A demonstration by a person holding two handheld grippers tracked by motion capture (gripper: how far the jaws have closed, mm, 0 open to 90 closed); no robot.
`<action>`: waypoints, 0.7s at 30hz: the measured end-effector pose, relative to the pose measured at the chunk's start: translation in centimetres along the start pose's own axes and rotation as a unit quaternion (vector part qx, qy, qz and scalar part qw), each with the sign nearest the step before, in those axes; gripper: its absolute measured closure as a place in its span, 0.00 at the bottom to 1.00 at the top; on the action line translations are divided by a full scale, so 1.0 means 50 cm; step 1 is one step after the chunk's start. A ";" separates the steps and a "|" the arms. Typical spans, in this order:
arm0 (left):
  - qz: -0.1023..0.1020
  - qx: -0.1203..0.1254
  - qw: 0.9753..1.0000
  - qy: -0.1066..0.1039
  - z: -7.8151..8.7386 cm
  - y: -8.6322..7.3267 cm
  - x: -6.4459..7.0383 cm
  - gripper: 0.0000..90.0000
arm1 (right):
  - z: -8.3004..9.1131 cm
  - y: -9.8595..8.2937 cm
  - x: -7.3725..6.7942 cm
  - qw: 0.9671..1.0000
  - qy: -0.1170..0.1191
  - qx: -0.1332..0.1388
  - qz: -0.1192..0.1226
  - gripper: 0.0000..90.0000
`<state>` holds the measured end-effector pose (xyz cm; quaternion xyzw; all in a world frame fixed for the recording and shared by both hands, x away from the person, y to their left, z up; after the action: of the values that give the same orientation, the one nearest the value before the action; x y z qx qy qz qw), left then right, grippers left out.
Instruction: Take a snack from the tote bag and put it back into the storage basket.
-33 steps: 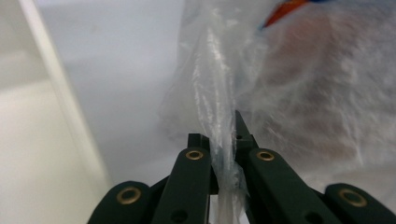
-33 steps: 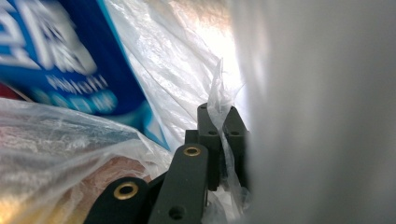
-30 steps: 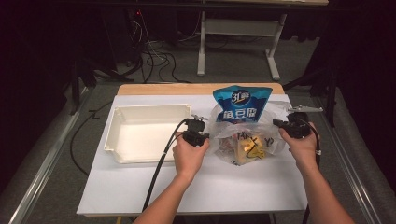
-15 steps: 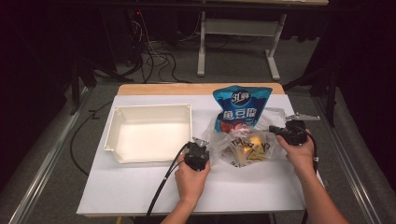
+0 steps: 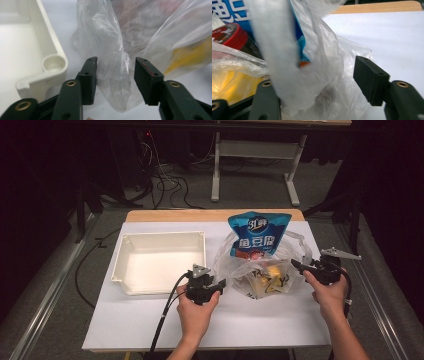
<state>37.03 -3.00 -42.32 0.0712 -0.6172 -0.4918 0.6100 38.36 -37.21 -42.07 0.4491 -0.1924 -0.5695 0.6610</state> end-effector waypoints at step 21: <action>-0.065 -0.095 0.993 -0.021 -0.050 -0.079 -0.020 1.00 | 0.019 -0.059 -0.041 0.999 0.032 -0.024 0.011 0.99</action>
<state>37.33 -5.63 -46.32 0.0422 -0.5747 -0.5880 0.5676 35.33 -35.51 -43.44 0.4487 -0.1624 -0.5523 0.6836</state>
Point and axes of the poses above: each handheld gripper's, and its own axes: z roughly backward along the jaws, y roughly out of its top, x roughly to its right, the point moved 1 cm from there along -z, roughly forward along the jaws, and after that the axes turned 2 degrees about -z, right-handed, at the moved point
